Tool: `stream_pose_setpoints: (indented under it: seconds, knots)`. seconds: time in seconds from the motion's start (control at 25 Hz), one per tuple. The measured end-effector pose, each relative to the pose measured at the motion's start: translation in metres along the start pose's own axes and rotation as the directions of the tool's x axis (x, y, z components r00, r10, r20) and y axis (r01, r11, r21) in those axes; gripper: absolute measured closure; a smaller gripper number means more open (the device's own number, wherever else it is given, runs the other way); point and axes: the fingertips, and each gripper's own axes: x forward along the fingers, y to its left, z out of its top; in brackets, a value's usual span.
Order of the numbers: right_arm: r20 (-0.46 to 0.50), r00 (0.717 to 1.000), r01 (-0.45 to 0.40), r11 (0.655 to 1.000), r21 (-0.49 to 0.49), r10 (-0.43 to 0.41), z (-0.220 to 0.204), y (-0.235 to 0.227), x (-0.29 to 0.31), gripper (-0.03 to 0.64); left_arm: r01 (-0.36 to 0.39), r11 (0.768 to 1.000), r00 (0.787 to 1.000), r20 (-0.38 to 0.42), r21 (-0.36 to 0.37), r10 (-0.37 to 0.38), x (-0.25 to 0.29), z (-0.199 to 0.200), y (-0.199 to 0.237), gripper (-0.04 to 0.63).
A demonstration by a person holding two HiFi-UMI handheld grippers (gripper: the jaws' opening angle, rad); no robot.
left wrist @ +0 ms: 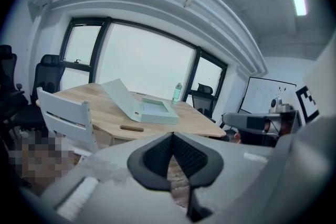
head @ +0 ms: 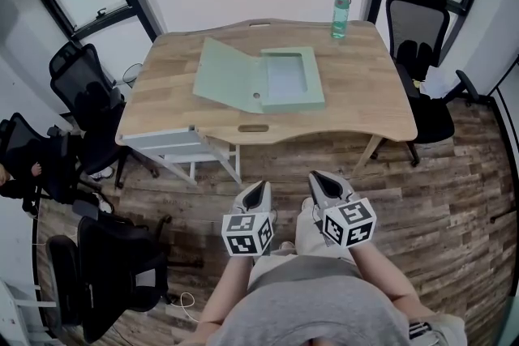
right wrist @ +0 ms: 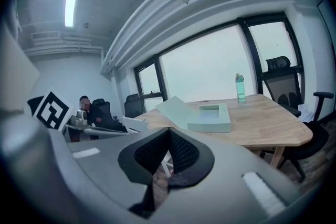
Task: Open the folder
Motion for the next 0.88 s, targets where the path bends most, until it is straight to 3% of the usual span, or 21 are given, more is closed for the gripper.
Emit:
stream_pose_setpoints:
  seconds: [0.88]
  knots:
    - [0.016,1.0,0.014,1.0,0.012,-0.014,0.009,-0.019,0.0,0.618,0.015,1.0,1.0,-0.01,0.01,-0.015,0.018,0.009,-0.003,0.591]
